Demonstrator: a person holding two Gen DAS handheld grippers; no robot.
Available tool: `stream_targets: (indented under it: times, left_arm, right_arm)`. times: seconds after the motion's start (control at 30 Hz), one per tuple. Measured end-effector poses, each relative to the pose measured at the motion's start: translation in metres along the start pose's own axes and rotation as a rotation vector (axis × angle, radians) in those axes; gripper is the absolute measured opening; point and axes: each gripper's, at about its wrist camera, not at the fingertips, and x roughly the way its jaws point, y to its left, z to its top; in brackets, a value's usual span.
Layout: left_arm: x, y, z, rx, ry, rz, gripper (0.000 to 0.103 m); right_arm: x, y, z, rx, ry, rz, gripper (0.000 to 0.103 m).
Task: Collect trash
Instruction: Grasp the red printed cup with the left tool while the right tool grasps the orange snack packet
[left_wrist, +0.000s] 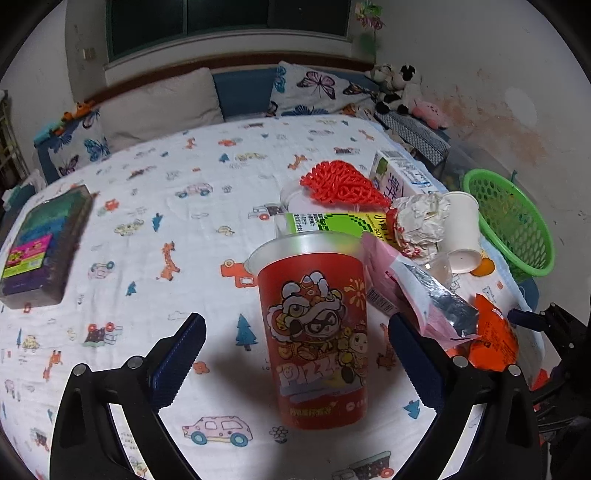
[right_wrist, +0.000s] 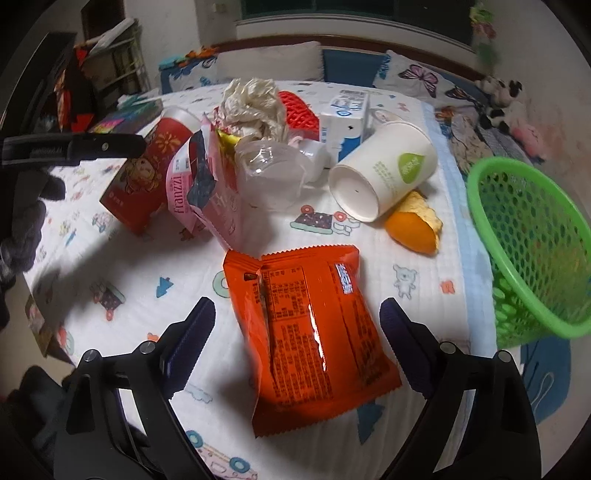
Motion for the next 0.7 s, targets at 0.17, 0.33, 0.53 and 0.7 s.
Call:
stream_targets:
  times: [0.17, 0.33, 0.53, 0.7]
  left_arm:
    - [0.015, 0.002, 0.007, -0.014, 0.046, -0.047, 0.096]
    - [0.032, -0.001, 0.016, 0.0, 0.087, -0.061, 0.095]
    - [0.047, 0.0, 0.022, -0.026, 0.136, -0.114, 0.082]
    - [0.051, 0.001, 0.022, -0.034, 0.145, -0.122, 0.074]
  right_arm:
    - [0.01, -0.001, 0.004, -0.032, 0.025, 0.0, 0.078]
    - [0.009, -0.007, 0.007, -0.026, 0.032, 0.006, 0.067]
    - [0.003, -0.013, 0.005, -0.008, 0.035, 0.01, 0.058]
    - [0.0, -0.016, 0.0, 0.009, 0.042, 0.012, 0.057]
